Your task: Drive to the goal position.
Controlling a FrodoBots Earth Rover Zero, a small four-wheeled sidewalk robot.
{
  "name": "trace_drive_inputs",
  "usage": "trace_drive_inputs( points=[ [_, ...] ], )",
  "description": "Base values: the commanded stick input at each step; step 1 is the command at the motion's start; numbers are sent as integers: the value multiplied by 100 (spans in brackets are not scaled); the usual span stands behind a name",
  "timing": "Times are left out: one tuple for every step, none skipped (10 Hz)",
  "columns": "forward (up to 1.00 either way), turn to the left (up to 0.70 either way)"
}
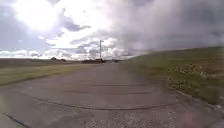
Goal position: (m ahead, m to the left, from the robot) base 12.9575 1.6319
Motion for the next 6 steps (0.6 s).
trace_drive_inputs(
  points=[
    [100,0],
    [100,0],
    [100,13],
    [100,28],
    [100,40],
    [100,40]
  ],
)
